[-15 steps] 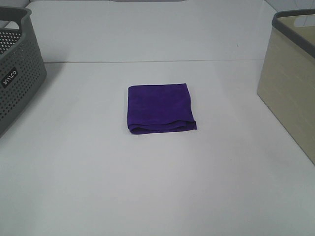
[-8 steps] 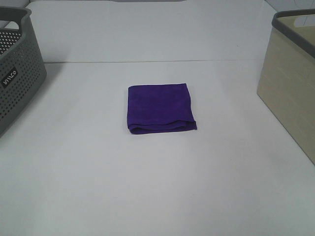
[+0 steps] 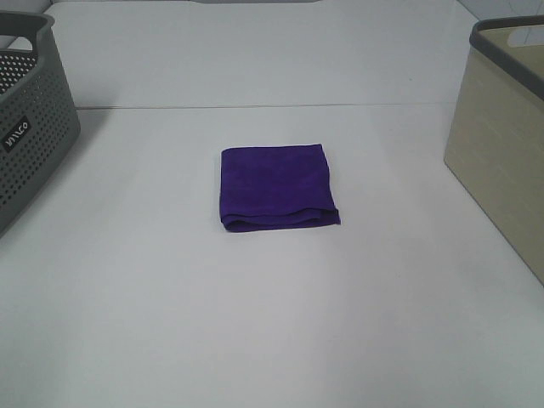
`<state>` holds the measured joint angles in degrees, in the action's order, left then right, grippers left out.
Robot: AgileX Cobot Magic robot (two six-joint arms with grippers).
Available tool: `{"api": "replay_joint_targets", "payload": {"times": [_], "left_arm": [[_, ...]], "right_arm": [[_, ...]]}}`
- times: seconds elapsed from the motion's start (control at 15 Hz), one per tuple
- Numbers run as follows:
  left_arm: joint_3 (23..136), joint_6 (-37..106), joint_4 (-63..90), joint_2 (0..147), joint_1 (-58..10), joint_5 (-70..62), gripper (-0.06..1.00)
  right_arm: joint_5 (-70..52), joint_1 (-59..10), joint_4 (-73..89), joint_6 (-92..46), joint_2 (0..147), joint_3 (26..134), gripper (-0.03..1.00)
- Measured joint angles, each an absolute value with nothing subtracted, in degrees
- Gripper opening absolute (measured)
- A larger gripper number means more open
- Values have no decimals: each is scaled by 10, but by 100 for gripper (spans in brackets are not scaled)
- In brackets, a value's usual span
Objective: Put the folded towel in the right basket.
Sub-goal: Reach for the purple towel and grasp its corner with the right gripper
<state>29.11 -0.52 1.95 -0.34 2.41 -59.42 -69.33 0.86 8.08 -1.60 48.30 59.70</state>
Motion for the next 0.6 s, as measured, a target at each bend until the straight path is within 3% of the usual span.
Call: {"api": "replay_joint_targets", "payload": {"times": [0.27, 0.4, 0.6], "left_arm": [[291, -5, 19, -3, 24, -594, 99], [291, -5, 19, -3, 24, -594, 99], [291, -5, 19, -3, 24, -594, 99]], "right_arm": [[-697, 9, 131, -17, 655, 684, 98], [-697, 8, 202, -28, 808, 756, 90], [-669, -37, 233, -51, 934, 837, 89]]}}
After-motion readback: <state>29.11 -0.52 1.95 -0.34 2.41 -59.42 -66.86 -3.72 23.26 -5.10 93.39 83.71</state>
